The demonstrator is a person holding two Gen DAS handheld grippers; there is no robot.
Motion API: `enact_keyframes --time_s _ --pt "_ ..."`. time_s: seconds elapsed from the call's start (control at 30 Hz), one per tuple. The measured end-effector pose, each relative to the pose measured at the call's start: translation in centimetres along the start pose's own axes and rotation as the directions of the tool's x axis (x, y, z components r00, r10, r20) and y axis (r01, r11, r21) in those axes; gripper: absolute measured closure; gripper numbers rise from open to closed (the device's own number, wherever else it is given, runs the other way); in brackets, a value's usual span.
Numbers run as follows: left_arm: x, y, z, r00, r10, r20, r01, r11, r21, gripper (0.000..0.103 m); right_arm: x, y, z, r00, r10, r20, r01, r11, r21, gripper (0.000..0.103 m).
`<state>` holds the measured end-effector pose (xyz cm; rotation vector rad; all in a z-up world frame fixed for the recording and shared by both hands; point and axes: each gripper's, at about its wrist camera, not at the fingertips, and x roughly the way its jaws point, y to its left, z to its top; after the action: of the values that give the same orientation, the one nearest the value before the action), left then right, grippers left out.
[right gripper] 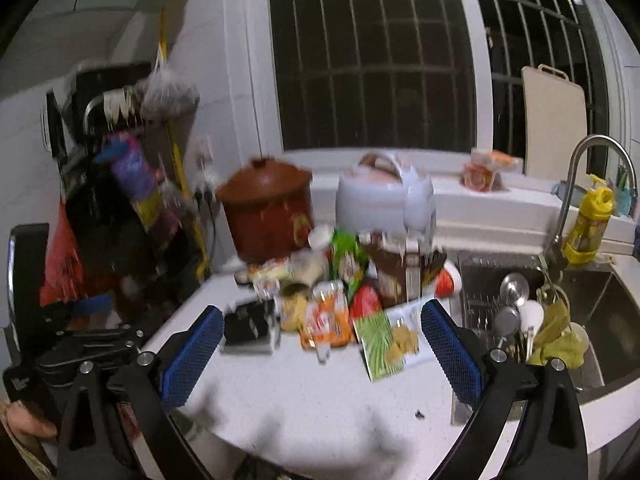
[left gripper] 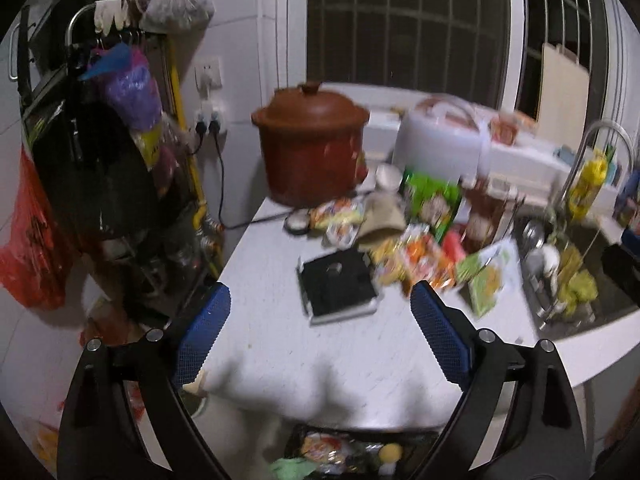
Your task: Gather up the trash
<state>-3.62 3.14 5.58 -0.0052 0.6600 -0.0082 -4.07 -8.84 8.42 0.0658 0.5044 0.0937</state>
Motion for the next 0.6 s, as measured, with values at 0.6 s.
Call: enact_keyframes --time_s 0.6 --pt "-2.6 -1.3 3.1 0.996 -0.024 0.082 0.024 1.0 0.0 0.014 -1.5 -0.5 3.0 0.993 -0.112 0.031 0.111 0.994 0.024 0.005"
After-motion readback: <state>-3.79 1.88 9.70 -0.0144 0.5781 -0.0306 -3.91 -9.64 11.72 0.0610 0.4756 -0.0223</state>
